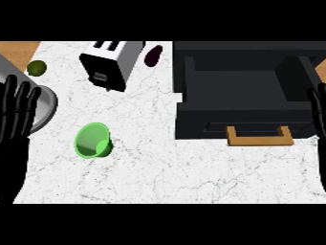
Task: Pick up the cup, place it into the drawer and close the drawer
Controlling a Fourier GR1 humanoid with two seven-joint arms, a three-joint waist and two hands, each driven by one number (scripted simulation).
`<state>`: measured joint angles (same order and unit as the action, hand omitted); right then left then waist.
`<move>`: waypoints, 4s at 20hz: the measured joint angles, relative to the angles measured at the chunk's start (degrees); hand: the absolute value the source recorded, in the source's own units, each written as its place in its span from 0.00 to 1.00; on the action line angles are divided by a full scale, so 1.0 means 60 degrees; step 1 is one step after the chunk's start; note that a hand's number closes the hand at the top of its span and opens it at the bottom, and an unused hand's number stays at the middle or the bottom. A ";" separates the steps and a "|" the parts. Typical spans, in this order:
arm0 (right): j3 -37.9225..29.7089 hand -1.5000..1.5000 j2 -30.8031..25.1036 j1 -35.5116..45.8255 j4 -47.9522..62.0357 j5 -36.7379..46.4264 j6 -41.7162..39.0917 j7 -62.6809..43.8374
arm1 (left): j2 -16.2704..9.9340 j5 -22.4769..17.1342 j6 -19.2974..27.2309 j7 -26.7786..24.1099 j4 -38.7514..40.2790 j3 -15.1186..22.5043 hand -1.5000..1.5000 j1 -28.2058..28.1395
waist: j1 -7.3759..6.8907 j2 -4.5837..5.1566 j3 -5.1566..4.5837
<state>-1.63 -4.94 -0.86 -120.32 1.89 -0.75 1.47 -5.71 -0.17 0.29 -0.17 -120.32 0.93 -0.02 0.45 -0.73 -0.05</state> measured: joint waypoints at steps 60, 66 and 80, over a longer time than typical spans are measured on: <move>-0.0196 0.00 0.0047 0.1072 0.0402 -0.1616 -0.0931 -0.1582 | 0.0194 -0.1148 -0.1795 -0.2894 0.6486 -0.1065 0.00 0.0145 | -0.0064 0.0122 0.0007; -0.0213 0.00 0.0050 0.1018 0.0555 -0.1629 -0.1052 -0.1402 | -0.0022 -0.1019 -0.1976 -0.3652 0.7980 -0.1343 0.00 0.0628 | -0.0062 0.0123 0.0005; -0.0208 0.00 0.0028 0.1170 0.0250 -0.1683 -0.1002 -0.1833 | -0.0269 -0.0785 -0.2082 -0.5856 1.1320 -0.1864 0.00 0.1684 | -0.0046 0.0126 0.0005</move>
<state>-2.88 -4.77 6.16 -118.82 -8.20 -6.76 -9.52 -7.32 -4.88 -12.20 -35.31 -52.40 -10.25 10.08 0.18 0.02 -0.02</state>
